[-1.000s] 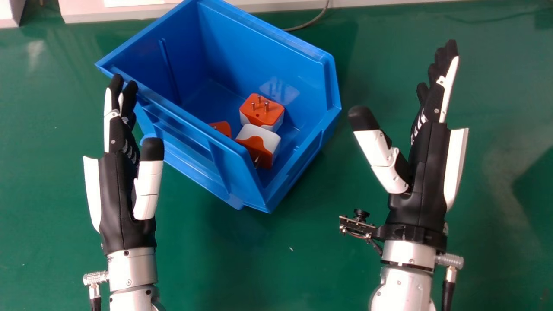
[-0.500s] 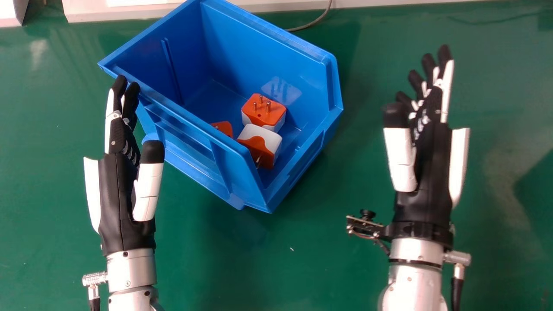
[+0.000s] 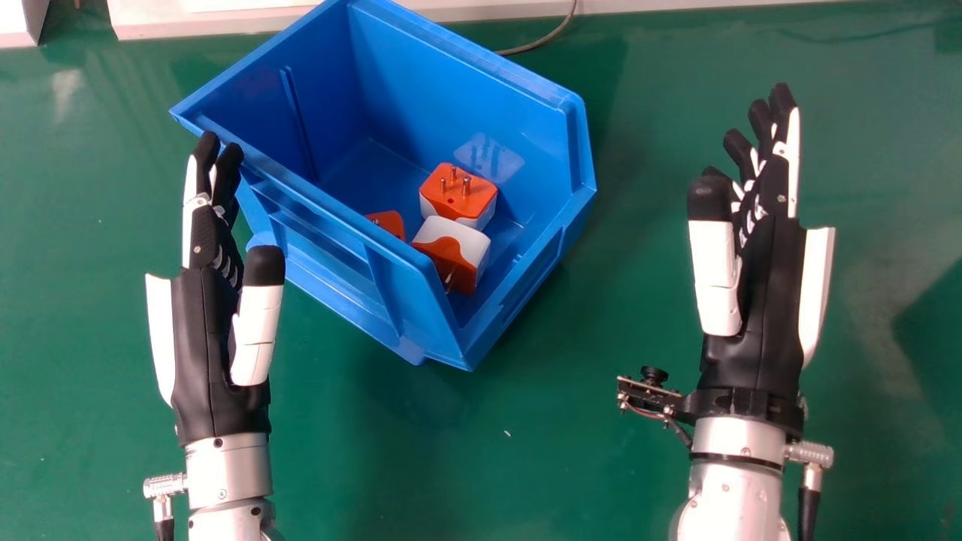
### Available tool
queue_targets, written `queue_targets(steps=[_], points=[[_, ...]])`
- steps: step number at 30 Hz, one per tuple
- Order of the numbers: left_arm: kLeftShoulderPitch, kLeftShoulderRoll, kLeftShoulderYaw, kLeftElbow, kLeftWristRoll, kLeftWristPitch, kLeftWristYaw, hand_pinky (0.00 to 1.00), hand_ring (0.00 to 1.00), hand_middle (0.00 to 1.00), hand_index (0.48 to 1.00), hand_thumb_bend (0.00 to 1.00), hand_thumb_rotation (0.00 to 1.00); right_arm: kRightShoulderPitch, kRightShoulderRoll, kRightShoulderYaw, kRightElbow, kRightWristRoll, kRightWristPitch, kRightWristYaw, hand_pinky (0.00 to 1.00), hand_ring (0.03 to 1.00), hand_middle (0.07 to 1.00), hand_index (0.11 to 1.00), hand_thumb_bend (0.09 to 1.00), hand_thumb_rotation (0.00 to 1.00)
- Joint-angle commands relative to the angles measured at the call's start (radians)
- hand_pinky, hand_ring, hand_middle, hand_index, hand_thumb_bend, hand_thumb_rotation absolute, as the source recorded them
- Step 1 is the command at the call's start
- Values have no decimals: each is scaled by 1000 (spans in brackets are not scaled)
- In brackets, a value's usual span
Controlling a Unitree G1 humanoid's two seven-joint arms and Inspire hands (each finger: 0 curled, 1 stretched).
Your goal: Pick all objects and put in blue box
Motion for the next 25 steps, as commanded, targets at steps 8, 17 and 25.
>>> queue_targets(steps=[8,17,25], points=[[4,4,-1,-12,6,-8,-3,985,959,942,951,951,933,10,63,3,-37,-12,7,-10,825,913,945,962,688,1000],[5,2,-2,-17,0,-5,-8,986,959,941,953,956,932,9,59,3,-34,-14,5,-13,822,912,942,959,685,1000],[7,3,0,-19,14,0,2,986,959,941,951,953,933,5,61,5,-39,-25,10,-22,822,908,936,953,671,1000]])
